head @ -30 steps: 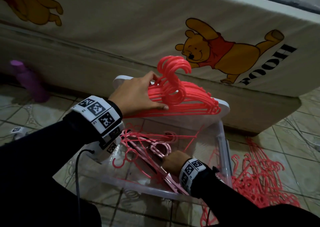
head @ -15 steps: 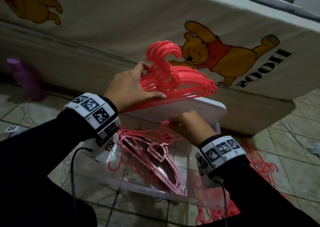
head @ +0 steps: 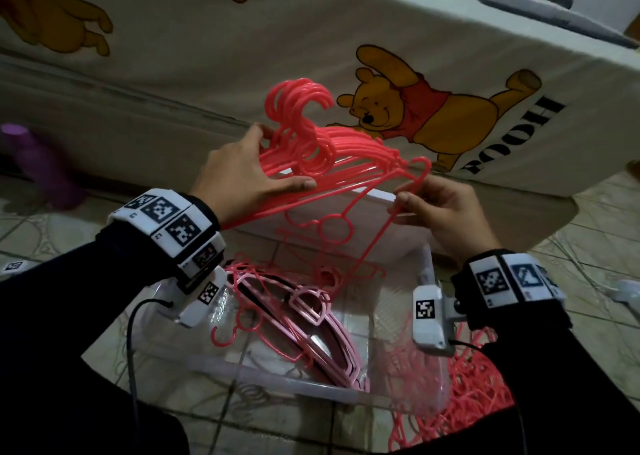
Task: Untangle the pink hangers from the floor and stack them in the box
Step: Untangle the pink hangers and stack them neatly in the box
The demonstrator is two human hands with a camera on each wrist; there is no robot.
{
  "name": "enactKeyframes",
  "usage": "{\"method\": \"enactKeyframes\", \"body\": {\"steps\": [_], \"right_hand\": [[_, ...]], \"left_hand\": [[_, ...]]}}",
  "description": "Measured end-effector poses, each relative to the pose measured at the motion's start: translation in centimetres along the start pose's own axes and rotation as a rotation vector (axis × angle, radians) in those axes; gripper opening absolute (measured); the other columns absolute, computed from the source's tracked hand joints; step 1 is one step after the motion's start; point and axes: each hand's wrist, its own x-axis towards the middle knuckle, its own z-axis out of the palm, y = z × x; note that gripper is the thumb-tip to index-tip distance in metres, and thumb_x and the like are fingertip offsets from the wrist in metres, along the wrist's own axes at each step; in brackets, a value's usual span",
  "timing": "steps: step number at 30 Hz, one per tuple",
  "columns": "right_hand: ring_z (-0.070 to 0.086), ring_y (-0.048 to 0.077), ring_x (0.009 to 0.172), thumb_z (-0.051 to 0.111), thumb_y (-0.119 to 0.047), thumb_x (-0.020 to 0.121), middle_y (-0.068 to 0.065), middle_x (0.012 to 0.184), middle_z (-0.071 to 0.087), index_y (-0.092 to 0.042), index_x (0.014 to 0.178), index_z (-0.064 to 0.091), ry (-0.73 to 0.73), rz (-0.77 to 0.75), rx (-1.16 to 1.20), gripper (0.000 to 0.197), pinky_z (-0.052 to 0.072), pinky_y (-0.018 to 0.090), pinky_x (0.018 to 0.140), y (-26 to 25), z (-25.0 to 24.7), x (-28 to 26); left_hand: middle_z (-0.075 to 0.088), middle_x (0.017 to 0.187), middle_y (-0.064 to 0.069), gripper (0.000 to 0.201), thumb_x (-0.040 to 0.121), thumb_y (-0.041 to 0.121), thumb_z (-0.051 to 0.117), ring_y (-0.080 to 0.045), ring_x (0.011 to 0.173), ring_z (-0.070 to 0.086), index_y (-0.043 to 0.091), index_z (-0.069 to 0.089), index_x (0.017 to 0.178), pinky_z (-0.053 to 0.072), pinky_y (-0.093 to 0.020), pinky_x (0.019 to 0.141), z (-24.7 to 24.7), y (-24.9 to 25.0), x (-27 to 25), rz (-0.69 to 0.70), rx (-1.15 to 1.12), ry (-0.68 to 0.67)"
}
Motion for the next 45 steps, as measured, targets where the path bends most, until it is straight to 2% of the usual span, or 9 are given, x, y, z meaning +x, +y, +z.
{"method": "enactKeyframes", "body": {"steps": [7,23,28,30,32,35,40,43,45], "right_hand": [[0.069,0.016,0.066,0.061,0.002,0.084,0.002,0.067,0.070,-0.009,0.083,0.067,-0.044,0.025,-0.063,0.013,0.057,0.023,0.063,0.2,-1.8,0.1],[0.070,0.017,0.077,0.053,-0.001,0.092,0.007,0.076,0.070,-0.004,0.088,0.060,0.246,0.176,0.615,0.009,0.059,0.029,0.072,0.5,-0.1,1.5],[0.068,0.019,0.072,0.055,0.006,0.088,0.013,0.083,0.065,-0.001,0.090,0.055,0.301,0.291,0.649,0.007,0.059,0.029,0.066,0.8,2.2,1.3],[0.066,0.026,0.086,0.065,0.007,0.082,0.017,0.099,0.059,-0.001,0.107,0.048,0.392,0.330,0.461,0.032,0.058,0.034,0.072,1.2,2.4,1.3],[0.054,0.029,0.115,0.079,-0.008,0.073,0.014,0.125,0.049,-0.009,0.127,0.039,0.428,0.327,-0.122,0.067,0.048,0.043,0.094,1.6,2.5,1.4],[0.026,0.024,0.136,0.078,-0.028,0.073,0.009,0.147,0.028,-0.015,0.143,0.027,0.366,0.020,-0.744,0.087,0.027,0.044,0.112,1.5,3.0,0.6],[0.012,0.019,0.145,0.067,-0.017,0.080,0.002,0.155,0.023,-0.017,0.148,0.023,0.018,-0.278,-1.021,0.080,0.010,0.050,0.118,1.9,4.4,0.5],[0.037,0.025,0.135,0.060,-0.010,0.085,0.006,0.142,0.047,-0.019,0.138,0.041,-0.063,-0.236,-1.030,0.058,0.026,0.049,0.112,2.5,4.4,1.0],[0.058,0.030,0.109,0.054,-0.010,0.087,0.009,0.117,0.064,-0.016,0.122,0.055,-0.068,-0.278,-1.060,0.035,0.045,0.044,0.091,2.6,4.2,1.2]], "left_hand": [[0.058,0.104,0.008,0.098,0.047,0.091,0.055,-0.021,0.100,0.061,0.025,0.049,0.119,0.039,-0.030,0.081,-0.3,0.1,0.3,-0.064,-0.027,0.105],[0.053,0.104,0.013,0.108,0.036,0.091,0.059,-0.017,0.102,0.058,0.028,0.046,0.123,0.042,-0.031,0.093,0.9,0.9,-0.7,-0.048,-0.086,-0.035],[0.055,0.087,0.022,0.078,0.048,0.078,0.061,-0.009,0.085,0.055,0.038,0.043,0.113,0.041,-0.029,0.083,1.5,0.9,-0.8,0.004,-0.046,-0.088],[0.052,0.077,0.025,0.068,0.048,0.068,0.052,-0.010,0.081,0.053,0.040,0.042,0.109,0.037,-0.026,0.079,1.7,0.8,-0.8,-0.002,-0.031,-0.092],[0.055,0.076,0.021,0.063,0.049,0.064,0.049,-0.015,0.084,0.056,0.041,0.043,0.108,0.041,-0.028,0.080,1.8,0.7,-0.7,-0.013,-0.029,-0.114],[0.063,0.080,0.011,0.061,0.054,0.059,0.050,-0.021,0.085,0.063,0.038,0.045,0.111,0.051,-0.038,0.084,1.8,0.6,-0.9,-0.002,-0.030,-0.165],[0.065,0.093,0.006,0.053,0.065,0.042,0.059,-0.021,0.085,0.064,0.034,0.041,0.114,0.050,-0.036,0.079,2.3,1.0,-1.4,0.060,0.053,-0.304],[0.059,0.088,0.010,0.042,0.075,0.033,0.067,-0.017,0.078,0.058,0.036,0.039,0.107,0.036,-0.026,0.070,2.6,1.5,-1.8,0.083,0.079,-0.392],[0.061,0.092,0.009,0.041,0.078,0.032,0.064,-0.018,0.082,0.059,0.034,0.041,0.112,0.034,-0.026,0.071,2.5,1.6,-1.9,0.091,0.120,-0.432]]}}
